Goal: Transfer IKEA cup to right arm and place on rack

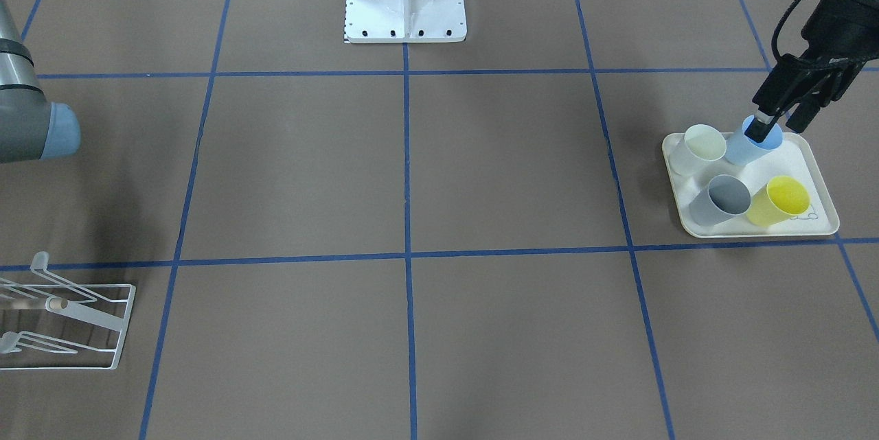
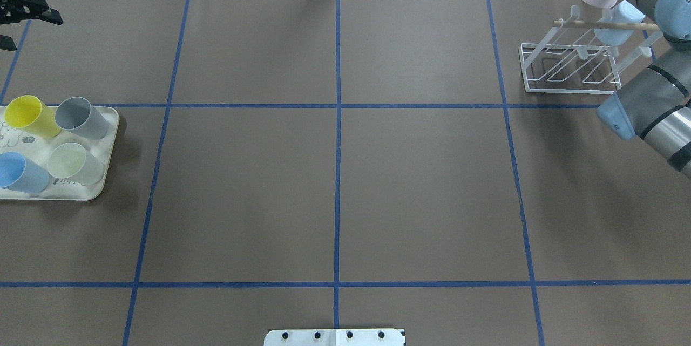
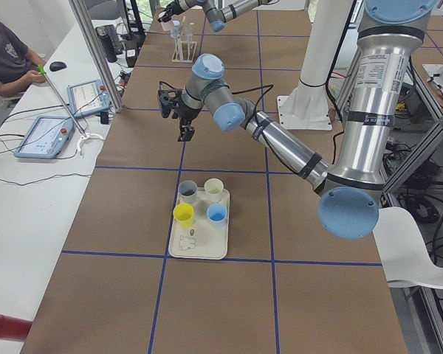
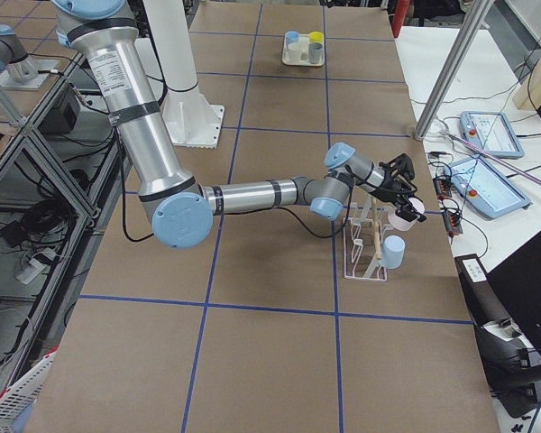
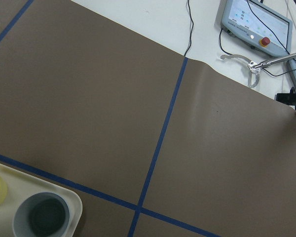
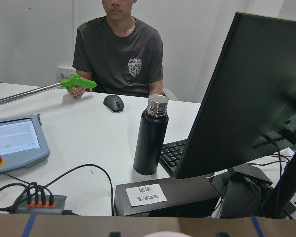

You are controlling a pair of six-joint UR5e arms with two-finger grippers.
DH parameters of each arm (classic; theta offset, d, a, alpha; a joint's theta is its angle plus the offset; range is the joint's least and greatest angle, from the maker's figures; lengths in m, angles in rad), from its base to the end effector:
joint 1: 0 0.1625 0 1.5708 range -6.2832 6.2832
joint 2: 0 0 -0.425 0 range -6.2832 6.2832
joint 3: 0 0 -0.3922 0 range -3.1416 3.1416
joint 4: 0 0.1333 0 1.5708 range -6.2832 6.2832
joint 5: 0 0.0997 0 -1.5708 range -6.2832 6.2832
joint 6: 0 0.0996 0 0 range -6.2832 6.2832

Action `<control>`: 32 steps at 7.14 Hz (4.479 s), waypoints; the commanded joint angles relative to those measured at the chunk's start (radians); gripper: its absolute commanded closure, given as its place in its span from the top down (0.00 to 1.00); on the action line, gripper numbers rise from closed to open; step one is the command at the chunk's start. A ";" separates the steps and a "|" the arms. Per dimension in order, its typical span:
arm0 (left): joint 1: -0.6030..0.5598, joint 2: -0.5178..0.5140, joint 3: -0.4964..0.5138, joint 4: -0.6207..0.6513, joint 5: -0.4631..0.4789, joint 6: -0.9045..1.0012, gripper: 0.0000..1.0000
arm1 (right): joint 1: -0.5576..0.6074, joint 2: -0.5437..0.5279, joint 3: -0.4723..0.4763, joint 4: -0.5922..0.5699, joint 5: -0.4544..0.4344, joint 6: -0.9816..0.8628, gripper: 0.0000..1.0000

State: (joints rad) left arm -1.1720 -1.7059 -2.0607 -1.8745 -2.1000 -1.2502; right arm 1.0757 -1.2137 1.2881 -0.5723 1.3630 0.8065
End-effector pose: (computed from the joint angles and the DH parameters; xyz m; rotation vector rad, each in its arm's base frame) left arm 0.1192 -0.4966 0.3258 0.2580 1.0086 -0.5290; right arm -0.1843 -0.6652 0.4905 0.9704 -0.5017 0.3915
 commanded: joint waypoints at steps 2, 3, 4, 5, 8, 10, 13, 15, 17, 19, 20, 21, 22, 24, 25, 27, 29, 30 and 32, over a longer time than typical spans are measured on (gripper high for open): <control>0.000 0.000 -0.001 0.000 0.000 -0.002 1.00 | -0.010 -0.041 0.030 0.003 0.001 -0.006 0.00; 0.000 0.000 0.001 0.000 0.000 -0.002 1.00 | -0.010 -0.052 0.036 0.005 0.002 -0.006 0.00; 0.002 0.000 -0.001 0.000 0.000 -0.003 1.00 | -0.008 -0.067 0.056 0.003 0.004 -0.007 0.00; 0.002 -0.001 -0.002 0.000 0.000 -0.006 1.00 | -0.008 -0.072 0.060 0.003 0.005 -0.007 0.00; 0.002 -0.003 -0.012 0.000 0.000 -0.014 1.00 | -0.011 -0.081 0.053 0.003 0.004 -0.006 0.00; 0.002 -0.003 -0.019 0.000 0.000 -0.015 1.00 | -0.013 -0.079 0.047 0.003 0.004 -0.009 0.00; 0.003 -0.001 -0.018 0.000 0.000 -0.015 1.00 | -0.013 -0.078 0.048 0.003 0.004 -0.021 1.00; 0.006 -0.003 -0.019 0.000 0.000 -0.041 1.00 | -0.011 -0.078 0.051 0.005 0.004 -0.036 1.00; 0.006 -0.001 -0.013 0.000 -0.002 -0.032 1.00 | -0.007 -0.067 0.088 0.002 0.031 -0.023 1.00; 0.000 0.000 -0.009 0.027 -0.026 0.029 1.00 | 0.079 -0.073 0.157 -0.011 0.228 -0.023 1.00; -0.020 0.000 -0.013 0.076 -0.049 0.096 1.00 | 0.113 -0.076 0.227 -0.077 0.322 -0.023 1.00; -0.035 0.002 -0.019 0.131 -0.058 0.188 1.00 | 0.118 -0.078 0.358 -0.227 0.373 -0.021 1.00; -0.066 0.000 -0.019 0.205 -0.081 0.295 1.00 | 0.116 -0.075 0.489 -0.380 0.393 0.000 1.00; -0.106 -0.001 -0.015 0.352 -0.091 0.517 1.00 | 0.081 -0.053 0.582 -0.433 0.476 0.220 1.00; -0.124 -0.003 -0.004 0.438 -0.091 0.641 1.00 | 0.063 -0.041 0.597 -0.431 0.531 0.318 1.00; -0.161 -0.001 0.078 0.499 -0.174 0.806 1.00 | 0.047 -0.011 0.637 -0.422 0.635 0.512 1.00; -0.193 0.000 0.215 0.488 -0.290 1.005 1.00 | -0.012 -0.006 0.628 -0.265 0.673 0.717 1.00; -0.193 0.002 0.270 0.456 -0.290 1.034 1.00 | -0.043 -0.006 0.625 -0.198 0.671 0.802 1.00; -0.189 0.015 0.442 0.202 -0.290 0.988 1.00 | -0.083 -0.006 0.631 -0.155 0.668 0.890 1.00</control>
State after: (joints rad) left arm -1.3633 -1.7006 -1.7120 -1.5424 -2.3881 -0.2406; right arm 1.0166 -1.2203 1.9164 -0.7560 2.0320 1.6425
